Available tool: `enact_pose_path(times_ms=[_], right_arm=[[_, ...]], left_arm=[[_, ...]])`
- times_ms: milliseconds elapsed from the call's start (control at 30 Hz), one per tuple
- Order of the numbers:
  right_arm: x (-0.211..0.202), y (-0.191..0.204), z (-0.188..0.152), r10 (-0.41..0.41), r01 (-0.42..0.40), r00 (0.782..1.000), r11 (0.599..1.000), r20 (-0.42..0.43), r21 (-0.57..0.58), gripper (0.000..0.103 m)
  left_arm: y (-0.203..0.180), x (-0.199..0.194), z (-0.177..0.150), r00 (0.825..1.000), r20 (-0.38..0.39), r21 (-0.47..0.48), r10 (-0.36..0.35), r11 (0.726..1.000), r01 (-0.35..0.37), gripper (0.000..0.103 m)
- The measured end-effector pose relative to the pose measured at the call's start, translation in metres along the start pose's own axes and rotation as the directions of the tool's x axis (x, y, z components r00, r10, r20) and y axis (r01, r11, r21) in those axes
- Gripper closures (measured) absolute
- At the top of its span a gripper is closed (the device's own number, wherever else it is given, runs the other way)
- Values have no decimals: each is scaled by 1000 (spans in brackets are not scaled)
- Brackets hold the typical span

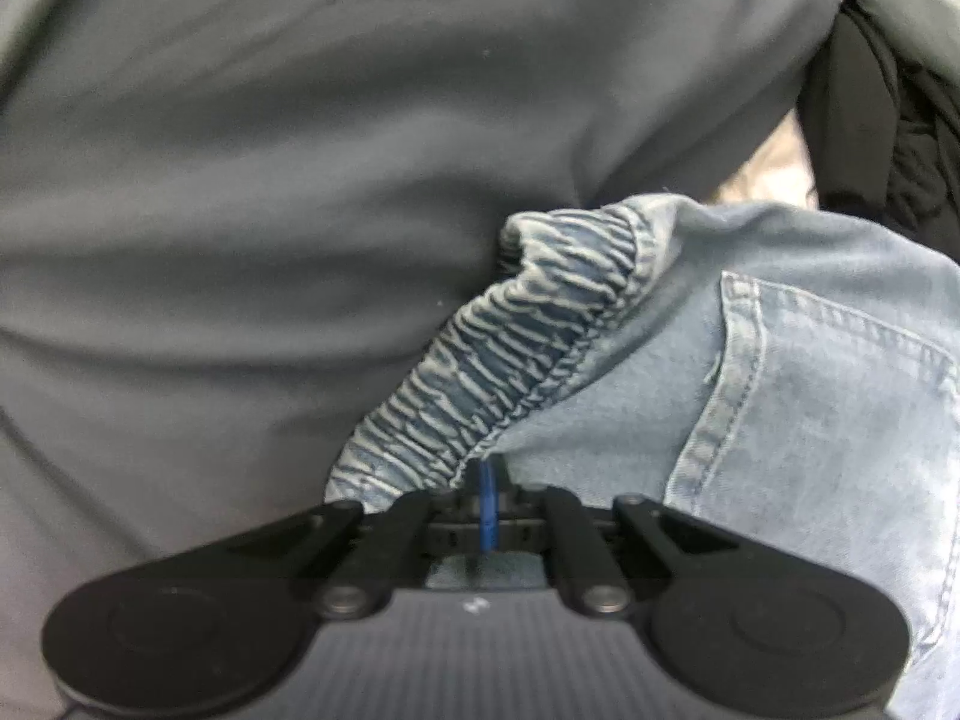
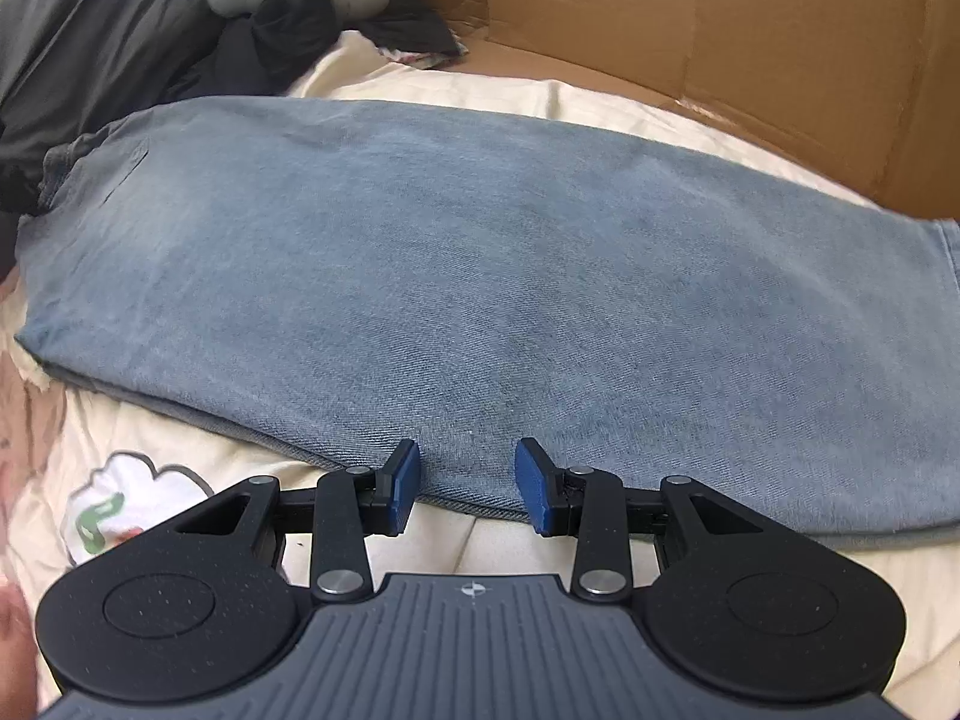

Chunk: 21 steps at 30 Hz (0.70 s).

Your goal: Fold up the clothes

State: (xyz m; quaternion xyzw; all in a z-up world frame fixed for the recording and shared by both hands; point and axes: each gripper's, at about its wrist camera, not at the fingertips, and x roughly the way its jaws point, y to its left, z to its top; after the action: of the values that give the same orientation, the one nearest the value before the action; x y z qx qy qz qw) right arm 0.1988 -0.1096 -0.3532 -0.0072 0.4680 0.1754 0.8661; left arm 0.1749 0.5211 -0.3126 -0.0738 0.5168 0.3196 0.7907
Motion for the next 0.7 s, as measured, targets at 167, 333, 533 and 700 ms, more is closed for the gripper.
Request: enact_pose_path(times_ms=[167,333,533,700], right_arm=[[-15,-12,-4,38,-39,999,994,17,103,60],[-39,-25,-8,48,-60,996,981,71,184,60],[-61,-63,-14,-12,-29,992,948,126,316,59],[-68,-106,-27,-79,2,987,876,140,483,56]], left_arm=[[-1,-34,-12,1000,19,-21,-11,1000,11,86],[11,-51,-35,1000,27,-104,-4,995,6,80],[14,-68,-65,1000,21,-160,-22,987,25,60],[4,-70,-72,998,21,-184,-65,981,68,46]])
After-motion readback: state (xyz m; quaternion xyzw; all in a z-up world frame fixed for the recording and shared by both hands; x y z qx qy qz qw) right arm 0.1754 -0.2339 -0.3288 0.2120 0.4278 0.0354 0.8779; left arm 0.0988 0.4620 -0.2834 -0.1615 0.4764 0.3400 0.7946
